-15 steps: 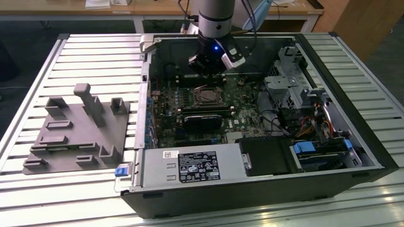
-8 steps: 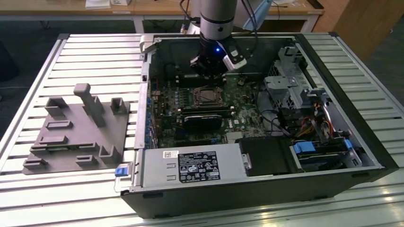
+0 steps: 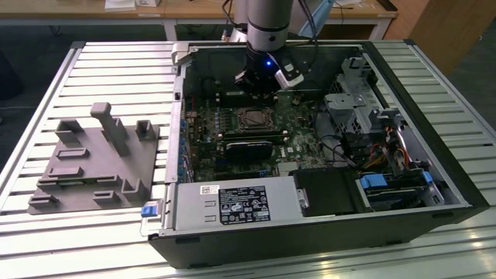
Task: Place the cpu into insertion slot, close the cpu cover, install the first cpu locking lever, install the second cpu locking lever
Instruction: 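Install the first cpu locking lever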
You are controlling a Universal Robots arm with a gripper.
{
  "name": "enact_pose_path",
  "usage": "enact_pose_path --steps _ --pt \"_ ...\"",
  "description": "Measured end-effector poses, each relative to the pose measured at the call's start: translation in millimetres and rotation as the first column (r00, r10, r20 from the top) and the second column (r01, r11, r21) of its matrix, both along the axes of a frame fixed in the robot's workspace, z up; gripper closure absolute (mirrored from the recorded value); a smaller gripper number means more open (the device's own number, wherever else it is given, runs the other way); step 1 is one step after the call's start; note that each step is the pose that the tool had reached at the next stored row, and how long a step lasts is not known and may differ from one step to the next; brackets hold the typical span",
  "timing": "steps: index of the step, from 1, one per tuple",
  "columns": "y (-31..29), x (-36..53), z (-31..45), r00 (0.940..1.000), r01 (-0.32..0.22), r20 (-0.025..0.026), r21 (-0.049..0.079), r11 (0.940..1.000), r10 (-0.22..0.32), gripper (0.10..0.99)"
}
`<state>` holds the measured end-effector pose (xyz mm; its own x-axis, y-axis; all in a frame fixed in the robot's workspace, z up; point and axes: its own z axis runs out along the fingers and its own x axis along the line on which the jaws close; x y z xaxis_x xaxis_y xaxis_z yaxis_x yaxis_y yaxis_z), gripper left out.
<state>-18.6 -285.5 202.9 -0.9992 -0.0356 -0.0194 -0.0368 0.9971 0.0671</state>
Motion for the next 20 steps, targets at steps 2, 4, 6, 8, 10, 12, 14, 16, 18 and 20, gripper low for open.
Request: enact_pose_path --steps 2,4,6,8,10,12,14,16,18,20 --pt "0.0 0.4 -1.4 1.0000 0.000 0.0000 0.000 1.0000 0.000 0.980" --pt "0.0 0.7 -2.6 1.0000 0.000 0.0000 0.000 1.0000 0.000 0.980" --pt "0.0 0.9 -3.4 1.0000 0.000 -0.0001 0.000 1.0000 0.000 0.980" --pt "-0.1 1.4 -3.4 1.0000 0.000 -0.0001 0.000 1.0000 0.000 0.980" --pt "0.0 1.5 -3.5 1.0000 0.000 0.0000 0.000 1.0000 0.000 0.980" --pt "0.0 1.5 -2.8 1.0000 0.000 0.0000 0.000 1.0000 0.000 0.980" --pt "0.0 1.5 -1.5 1.0000 0.000 0.0000 0.000 1.0000 0.000 0.980" --pt "0.1 1.5 -1.0 1.0000 0.000 0.0001 0.000 1.0000 0.000 0.980" --pt "0.0 1.5 -1.0 1.0000 0.000 0.0002 -0.004 1.0000 0.000 0.980" --pt "0.0 1.5 -1.4 1.0000 0.000 0.0000 -0.011 0.9999 0.000 0.980"
